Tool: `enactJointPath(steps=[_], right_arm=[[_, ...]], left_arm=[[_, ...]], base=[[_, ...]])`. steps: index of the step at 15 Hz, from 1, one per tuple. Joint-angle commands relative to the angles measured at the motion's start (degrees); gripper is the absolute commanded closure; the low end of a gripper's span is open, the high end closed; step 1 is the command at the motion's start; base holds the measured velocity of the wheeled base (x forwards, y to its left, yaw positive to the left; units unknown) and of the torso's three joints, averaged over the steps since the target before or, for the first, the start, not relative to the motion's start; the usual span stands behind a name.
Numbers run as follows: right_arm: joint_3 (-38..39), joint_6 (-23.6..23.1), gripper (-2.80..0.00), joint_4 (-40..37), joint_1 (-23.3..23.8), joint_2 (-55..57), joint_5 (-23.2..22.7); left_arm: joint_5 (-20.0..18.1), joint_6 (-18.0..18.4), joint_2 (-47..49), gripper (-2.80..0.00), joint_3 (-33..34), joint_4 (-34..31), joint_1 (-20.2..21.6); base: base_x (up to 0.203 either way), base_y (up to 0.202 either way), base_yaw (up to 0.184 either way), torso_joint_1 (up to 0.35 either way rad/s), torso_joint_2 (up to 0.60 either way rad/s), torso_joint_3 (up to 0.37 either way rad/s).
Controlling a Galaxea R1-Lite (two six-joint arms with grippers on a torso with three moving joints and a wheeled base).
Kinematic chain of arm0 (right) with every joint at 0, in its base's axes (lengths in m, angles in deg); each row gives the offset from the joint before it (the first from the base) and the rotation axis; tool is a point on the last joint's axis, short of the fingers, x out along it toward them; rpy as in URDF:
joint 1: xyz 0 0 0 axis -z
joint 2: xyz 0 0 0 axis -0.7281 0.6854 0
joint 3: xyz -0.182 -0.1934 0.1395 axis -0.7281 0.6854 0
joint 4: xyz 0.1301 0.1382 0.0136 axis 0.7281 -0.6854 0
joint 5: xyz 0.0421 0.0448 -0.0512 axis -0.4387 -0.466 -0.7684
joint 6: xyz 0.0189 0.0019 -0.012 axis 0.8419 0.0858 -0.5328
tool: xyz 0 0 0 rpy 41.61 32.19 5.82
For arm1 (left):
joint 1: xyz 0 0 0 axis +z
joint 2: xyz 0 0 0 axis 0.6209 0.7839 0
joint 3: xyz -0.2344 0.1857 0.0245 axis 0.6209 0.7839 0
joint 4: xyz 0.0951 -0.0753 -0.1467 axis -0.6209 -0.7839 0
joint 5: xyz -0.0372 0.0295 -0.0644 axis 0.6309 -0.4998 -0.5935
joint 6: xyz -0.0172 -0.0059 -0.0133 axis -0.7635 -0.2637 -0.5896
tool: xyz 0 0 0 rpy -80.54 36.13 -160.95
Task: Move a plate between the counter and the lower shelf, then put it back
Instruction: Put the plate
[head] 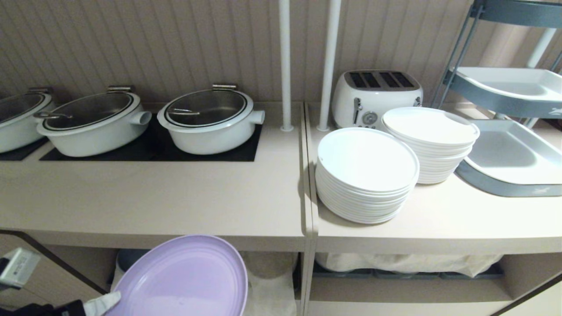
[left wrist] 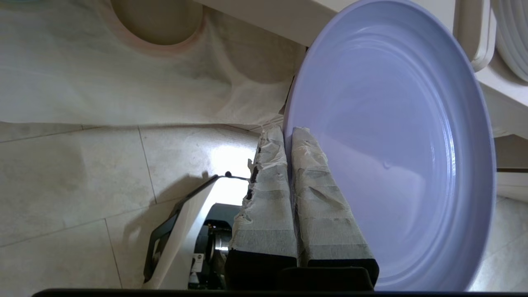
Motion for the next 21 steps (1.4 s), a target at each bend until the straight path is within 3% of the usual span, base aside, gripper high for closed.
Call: enactJointPath(steps=[1, 21], right_arm=[[0.00, 0.02, 0.00, 0.02, -0.06, 0.00, 0.06], [0.00, 0.02, 0.00, 0.02, -0.06, 0.00, 0.06]], left_arm=[[-0.01, -0.18, 0.08, 0.00, 0.37, 0.10, 0.02], [-0.98, -0.37, 1.22, 0.00, 1.16, 0.27, 0.08]], base=[[0.000, 0.000, 0.000, 0.000, 0.00, 0.000], [0.000, 0.002, -0.001, 0.000, 0.00, 0.000]])
